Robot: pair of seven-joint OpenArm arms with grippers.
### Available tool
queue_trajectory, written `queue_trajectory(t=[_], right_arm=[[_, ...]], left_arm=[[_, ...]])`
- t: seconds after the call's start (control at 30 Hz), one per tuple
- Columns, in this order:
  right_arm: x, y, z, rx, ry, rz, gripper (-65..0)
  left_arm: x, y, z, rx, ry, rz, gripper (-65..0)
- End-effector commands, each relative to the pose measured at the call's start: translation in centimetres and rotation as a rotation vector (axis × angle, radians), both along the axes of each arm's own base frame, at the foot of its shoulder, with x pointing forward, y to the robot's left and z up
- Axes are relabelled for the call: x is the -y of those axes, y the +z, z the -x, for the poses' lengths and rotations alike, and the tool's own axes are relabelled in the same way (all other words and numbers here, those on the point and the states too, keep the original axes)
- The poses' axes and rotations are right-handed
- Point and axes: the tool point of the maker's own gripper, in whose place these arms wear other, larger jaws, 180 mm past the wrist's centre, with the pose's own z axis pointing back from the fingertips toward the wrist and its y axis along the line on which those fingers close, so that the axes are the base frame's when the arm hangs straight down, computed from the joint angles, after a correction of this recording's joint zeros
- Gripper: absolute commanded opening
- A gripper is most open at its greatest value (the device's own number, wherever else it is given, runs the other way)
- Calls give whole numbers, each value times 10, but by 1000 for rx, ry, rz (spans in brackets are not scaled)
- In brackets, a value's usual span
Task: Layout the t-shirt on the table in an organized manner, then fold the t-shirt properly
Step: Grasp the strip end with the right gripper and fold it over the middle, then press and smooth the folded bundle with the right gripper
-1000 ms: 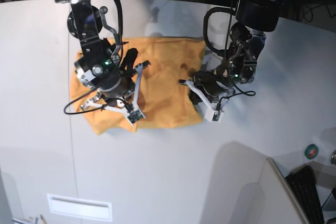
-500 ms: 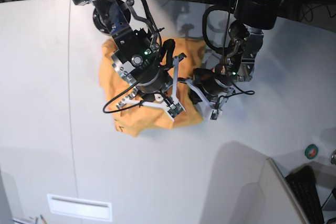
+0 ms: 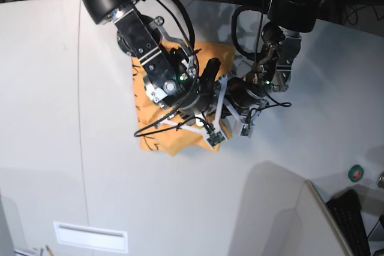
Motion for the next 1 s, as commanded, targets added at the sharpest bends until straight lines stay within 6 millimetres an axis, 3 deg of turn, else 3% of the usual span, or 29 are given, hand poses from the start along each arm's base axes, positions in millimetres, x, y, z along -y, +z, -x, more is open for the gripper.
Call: queue_trajectory(t=[0.0,0.13,0.23,0.4,0.5,0.7,0.83,0.93,0.97], right_arm=[[-8,12,-11,28,-14,-43,-650],[-8,8,-10,14,-22,-39,-650],[-7,7,-11,22,-29,-47,-650],[-7,4,-8,22,-33,-57,-650],[-7,-1,-6,9,-33,-49,-650],[-5,-12,2,-21,-33,-37,-650],[-6,-13,5,-26,-31,-38,-650],[-6,-14,6,-29,-30,-40,-650],[-8,-13,7,-28,-27,-42,-573]], left_arm=[[-7,-15,16,-82,-22,-56,-650],[-11,-18,21,-90,-14,-60,-650],[-9,-6,14,-51,-20,-54,-650],[-22,9,15,-5,-29,-78,-650],[-36,8,25,-10,-32,-104,-650],[-99,26,44,30,146,-119,-650],[-148,33,72,24,235,-174,-650],[-172,29,92,-7,286,-203,-650],[-182,29,98,-14,301,-217,-650]])
